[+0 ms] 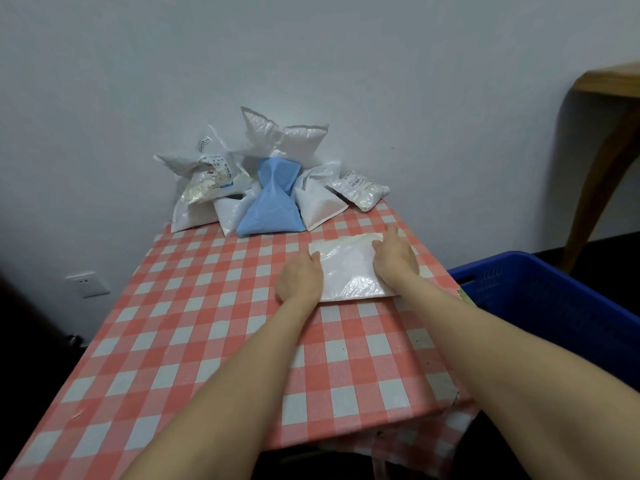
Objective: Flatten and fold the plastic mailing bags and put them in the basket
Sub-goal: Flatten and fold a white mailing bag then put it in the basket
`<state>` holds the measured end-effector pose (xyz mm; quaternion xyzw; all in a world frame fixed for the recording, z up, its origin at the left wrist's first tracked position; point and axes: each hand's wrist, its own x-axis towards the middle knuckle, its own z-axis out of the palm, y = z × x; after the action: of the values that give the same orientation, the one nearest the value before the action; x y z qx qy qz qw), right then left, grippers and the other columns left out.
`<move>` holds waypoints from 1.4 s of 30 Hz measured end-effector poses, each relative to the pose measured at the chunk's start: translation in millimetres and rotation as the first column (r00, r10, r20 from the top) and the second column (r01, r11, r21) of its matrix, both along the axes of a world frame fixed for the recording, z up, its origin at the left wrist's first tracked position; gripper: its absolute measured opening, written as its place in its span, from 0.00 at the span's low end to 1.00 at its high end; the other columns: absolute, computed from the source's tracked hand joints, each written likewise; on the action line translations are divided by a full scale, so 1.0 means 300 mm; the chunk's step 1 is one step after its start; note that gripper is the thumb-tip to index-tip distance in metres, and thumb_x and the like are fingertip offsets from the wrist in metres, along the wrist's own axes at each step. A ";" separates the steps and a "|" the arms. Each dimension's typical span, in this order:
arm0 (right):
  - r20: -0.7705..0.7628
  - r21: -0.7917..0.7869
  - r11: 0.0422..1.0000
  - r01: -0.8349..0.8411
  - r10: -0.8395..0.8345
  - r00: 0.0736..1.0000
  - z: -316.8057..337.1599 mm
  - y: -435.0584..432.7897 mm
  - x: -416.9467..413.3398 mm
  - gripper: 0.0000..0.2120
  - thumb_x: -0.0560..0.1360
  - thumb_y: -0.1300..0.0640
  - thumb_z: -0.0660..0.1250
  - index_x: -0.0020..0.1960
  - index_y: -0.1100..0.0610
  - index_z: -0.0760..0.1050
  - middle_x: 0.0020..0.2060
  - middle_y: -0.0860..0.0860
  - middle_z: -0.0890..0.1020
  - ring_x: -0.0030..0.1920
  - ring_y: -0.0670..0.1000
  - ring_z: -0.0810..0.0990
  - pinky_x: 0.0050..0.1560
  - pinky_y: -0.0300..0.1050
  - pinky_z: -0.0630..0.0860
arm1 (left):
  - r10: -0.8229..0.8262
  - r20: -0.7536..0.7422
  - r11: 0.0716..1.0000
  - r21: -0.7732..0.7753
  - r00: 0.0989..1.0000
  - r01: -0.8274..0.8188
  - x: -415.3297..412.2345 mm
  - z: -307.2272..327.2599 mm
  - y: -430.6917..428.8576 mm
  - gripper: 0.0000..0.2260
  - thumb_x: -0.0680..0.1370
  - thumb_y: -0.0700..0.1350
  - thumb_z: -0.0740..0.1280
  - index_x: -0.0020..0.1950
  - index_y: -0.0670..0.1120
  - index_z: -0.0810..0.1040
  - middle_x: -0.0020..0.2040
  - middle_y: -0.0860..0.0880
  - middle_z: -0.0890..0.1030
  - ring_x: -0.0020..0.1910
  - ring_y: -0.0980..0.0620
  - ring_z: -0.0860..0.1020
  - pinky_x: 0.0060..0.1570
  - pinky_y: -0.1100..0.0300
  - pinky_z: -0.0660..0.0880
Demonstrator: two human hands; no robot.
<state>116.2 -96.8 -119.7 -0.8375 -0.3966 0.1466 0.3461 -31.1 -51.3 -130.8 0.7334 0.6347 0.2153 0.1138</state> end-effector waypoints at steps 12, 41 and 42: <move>0.349 -0.031 0.952 -0.305 0.297 0.889 0.016 0.007 0.037 0.26 0.82 0.51 0.51 0.78 0.53 0.52 0.77 0.51 0.57 0.76 0.54 0.54 0.73 0.52 0.55 | -0.323 -0.206 0.895 0.249 0.924 0.369 0.023 0.044 0.053 0.16 0.81 0.45 0.56 0.69 0.46 0.68 0.65 0.47 0.71 0.64 0.46 0.69 0.60 0.53 0.67; 0.216 -0.332 0.826 -0.455 0.536 0.816 -0.071 -0.013 0.013 0.32 0.81 0.43 0.47 0.79 0.57 0.41 0.79 0.51 0.45 0.78 0.55 0.42 0.75 0.56 0.44 | -0.470 -0.319 0.883 -0.154 0.823 0.444 0.045 -0.056 0.000 0.23 0.84 0.52 0.40 0.79 0.50 0.45 0.79 0.49 0.48 0.78 0.47 0.47 0.75 0.49 0.44; 0.213 -0.330 0.826 -0.457 0.537 0.817 -0.072 -0.013 0.012 0.32 0.81 0.43 0.47 0.79 0.57 0.42 0.79 0.51 0.45 0.78 0.55 0.42 0.75 0.56 0.44 | -0.466 -0.323 0.884 -0.149 0.823 0.442 0.044 -0.057 0.000 0.23 0.84 0.52 0.40 0.79 0.50 0.45 0.79 0.49 0.48 0.78 0.47 0.47 0.75 0.49 0.44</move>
<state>119.9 -100.6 -141.4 -0.7541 -0.6270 0.1568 0.1169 -17.8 -51.4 -147.8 0.8854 0.4585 0.0264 0.0717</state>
